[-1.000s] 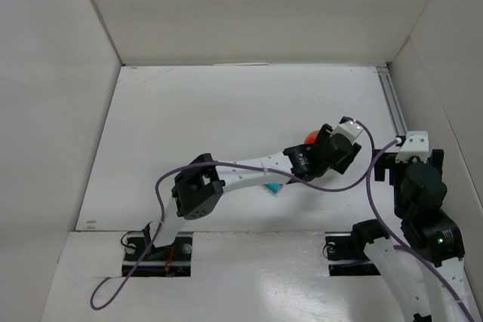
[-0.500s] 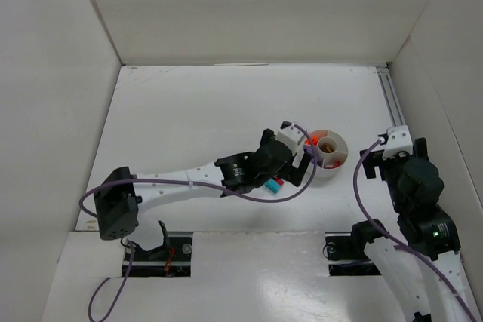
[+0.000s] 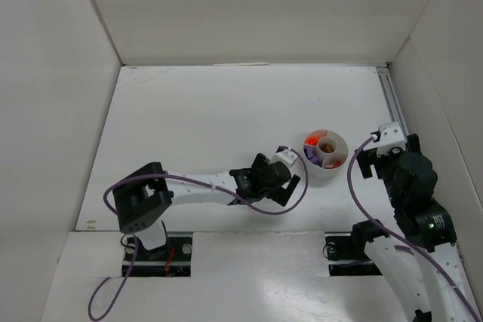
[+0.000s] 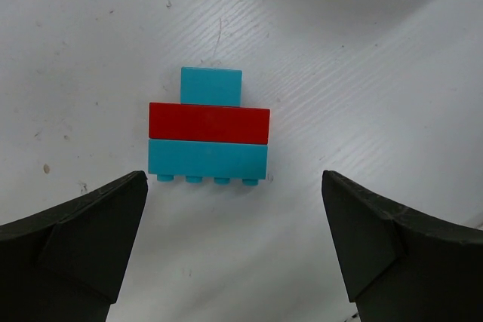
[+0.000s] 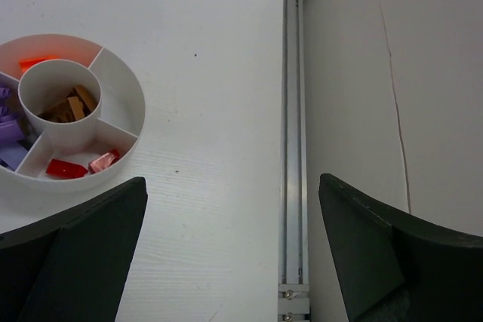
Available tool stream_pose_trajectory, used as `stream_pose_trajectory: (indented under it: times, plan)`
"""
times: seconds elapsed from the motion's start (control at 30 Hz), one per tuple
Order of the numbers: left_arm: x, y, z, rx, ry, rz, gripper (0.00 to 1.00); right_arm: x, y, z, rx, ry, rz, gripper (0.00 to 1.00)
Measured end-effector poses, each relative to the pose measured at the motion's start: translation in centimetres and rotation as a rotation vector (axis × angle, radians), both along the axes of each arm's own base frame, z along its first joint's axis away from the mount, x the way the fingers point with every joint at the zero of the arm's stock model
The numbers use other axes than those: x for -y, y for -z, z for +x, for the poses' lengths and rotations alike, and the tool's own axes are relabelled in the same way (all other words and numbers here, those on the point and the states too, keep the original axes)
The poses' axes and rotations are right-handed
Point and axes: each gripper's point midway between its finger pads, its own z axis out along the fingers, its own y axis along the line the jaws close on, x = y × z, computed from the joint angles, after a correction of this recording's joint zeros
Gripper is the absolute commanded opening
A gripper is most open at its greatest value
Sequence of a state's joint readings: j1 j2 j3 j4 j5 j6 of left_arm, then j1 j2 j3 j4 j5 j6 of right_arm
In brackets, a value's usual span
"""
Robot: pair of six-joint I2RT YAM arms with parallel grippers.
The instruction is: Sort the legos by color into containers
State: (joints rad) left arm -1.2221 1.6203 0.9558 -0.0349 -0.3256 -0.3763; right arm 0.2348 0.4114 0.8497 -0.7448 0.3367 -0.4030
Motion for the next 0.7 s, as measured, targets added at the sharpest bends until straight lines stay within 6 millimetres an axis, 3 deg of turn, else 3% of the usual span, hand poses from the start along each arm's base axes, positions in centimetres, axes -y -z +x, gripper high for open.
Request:
stream_pose_trajectory:
  times: [0.13,0.47,0.7]
  plan:
    - [-0.3,2.3,0.3,-0.016,-0.009,0.051,1.0,0.0,0.0,0.1,-0.002,-0.003,-0.005,1.0]
    - [-0.6,4.4,1.4,-0.013,-0.05,0.097,1.0,-0.1,0.0,0.1,-0.001,-0.007,-0.008,1.0]
    - [0.2,4.4,1.9,0.001,-0.057,0.08,0.8,0.0,-0.1,0.1,0.0,-0.007,-0.01,1.0]
